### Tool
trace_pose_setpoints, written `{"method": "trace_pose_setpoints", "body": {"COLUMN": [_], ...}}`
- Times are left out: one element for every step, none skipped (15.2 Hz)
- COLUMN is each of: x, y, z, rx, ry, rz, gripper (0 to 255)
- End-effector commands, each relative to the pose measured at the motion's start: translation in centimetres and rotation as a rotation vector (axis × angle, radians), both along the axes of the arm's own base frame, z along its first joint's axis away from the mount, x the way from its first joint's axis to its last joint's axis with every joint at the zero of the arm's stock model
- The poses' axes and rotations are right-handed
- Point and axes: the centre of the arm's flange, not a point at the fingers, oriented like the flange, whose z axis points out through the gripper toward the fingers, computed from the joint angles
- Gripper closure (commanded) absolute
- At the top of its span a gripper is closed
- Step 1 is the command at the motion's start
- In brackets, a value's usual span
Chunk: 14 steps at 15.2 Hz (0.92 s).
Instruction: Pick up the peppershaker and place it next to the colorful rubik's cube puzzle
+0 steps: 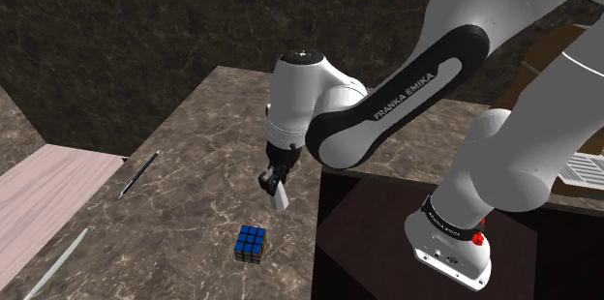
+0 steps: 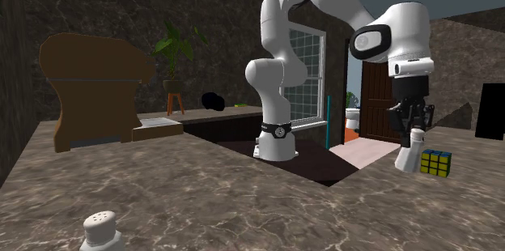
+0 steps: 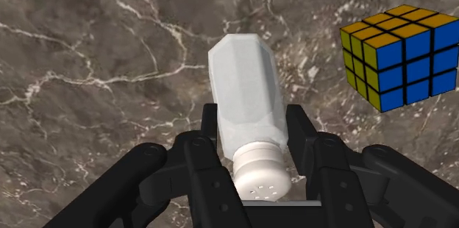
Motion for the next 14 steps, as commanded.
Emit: {"method": "trace_pose_setpoints", "body": {"x": [0.08,0.08,0.08,0.07,0.08,0.08,0.08,0.08,0.08,0.08,0.08,0.08,0.08,0.08], "y": [0.03,0.03,0.03,0.03,0.03,0.03,0.03,0.03,0.03,0.03,0.03,0.03,0.03,0.03], "z": [-1.07,-1.73,-1.73,-1.73,-1.73,-1.73,-1.73,-1.73,-1.73,-1.73,-1.73,-1.73,-1.73,-1.73], "rx": [0.001,0.001,0.001,0.001,0.001,0.001,0.001,0.001,0.001,0.001,0.001,0.001,0.001,0.001], "ry": [-0.001,-0.001,-0.001,-0.001,-0.001,-0.001,-0.001,-0.001,-0.001,-0.001,-0.001,-0.001,-0.001,-0.001], "rz": [0.000,0.000,0.000,0.000,0.000,0.000,0.000,0.000,0.000,0.000,0.000,0.000,0.000,0.000], "gripper": [255,255,255,255,255,255,255,255,255,255,0,0,0,0]}}
